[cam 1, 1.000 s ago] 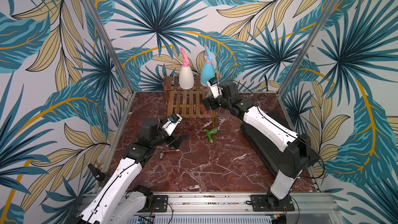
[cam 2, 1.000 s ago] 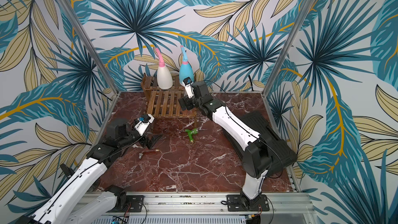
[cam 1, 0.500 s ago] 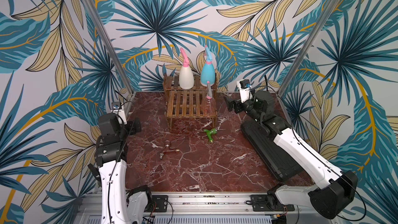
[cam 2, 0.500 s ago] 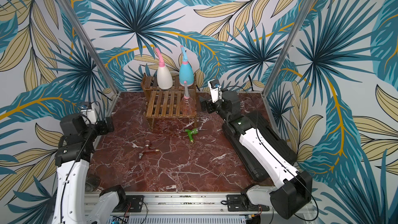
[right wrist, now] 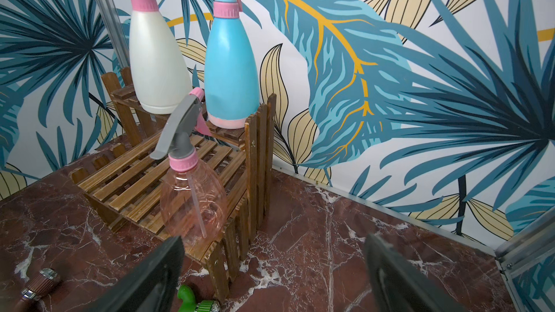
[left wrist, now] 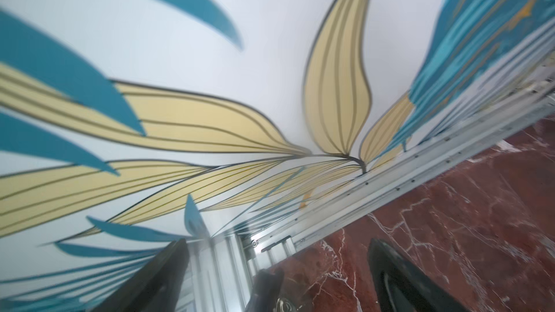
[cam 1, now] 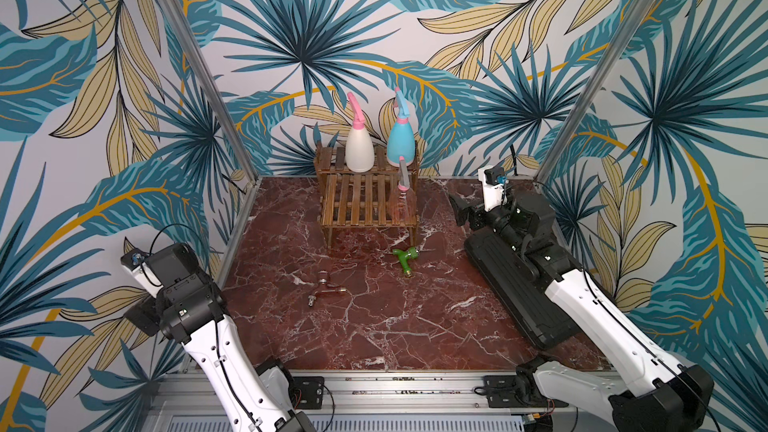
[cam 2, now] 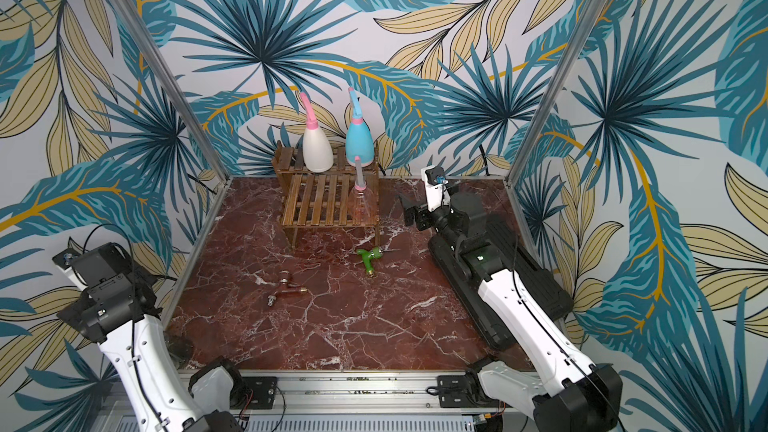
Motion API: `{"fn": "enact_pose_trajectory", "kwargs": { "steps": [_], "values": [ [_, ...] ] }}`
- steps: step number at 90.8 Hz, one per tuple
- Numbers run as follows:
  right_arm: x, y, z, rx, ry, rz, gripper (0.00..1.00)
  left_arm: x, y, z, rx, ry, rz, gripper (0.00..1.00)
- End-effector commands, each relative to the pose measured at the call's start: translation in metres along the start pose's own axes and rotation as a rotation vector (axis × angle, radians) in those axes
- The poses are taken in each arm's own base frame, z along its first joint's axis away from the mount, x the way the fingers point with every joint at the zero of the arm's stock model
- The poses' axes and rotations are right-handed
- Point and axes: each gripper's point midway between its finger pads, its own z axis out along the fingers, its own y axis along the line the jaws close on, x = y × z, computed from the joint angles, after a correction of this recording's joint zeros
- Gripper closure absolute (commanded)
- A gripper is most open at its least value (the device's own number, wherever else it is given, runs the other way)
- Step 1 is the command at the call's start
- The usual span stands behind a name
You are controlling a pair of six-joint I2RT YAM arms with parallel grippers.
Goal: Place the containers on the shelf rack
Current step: 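Pick up a container from the corner of the board.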
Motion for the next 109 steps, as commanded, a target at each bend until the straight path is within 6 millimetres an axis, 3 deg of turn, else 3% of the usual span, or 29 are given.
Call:
{"fn": "enact_pose_trajectory", "kwargs": {
  "steps": [1,22,46,89,109],
  "values": [
    [-0.008,-0.001,-0.008,0.004,-0.052,0.008,0.01,0.021,0.022,0.004,-0.102,0.045,-0.106,0.00],
    [0.003,0.001,-0.012,-0.009,-0.043,0.033,0.01,0.066,0.008,0.016,-0.032,0.144,-0.189,0.04],
    [0.010,0.004,-0.010,-0.019,-0.030,0.037,0.01,0.096,0.002,0.028,-0.026,0.207,-0.221,0.16],
    [0.020,0.001,-0.007,-0.003,-0.010,0.033,0.01,0.098,-0.005,0.028,-0.006,0.219,-0.197,0.41],
    [0.022,0.000,-0.005,0.005,-0.003,0.031,0.01,0.096,-0.012,0.023,0.022,0.220,-0.168,0.58]
  ]
}}
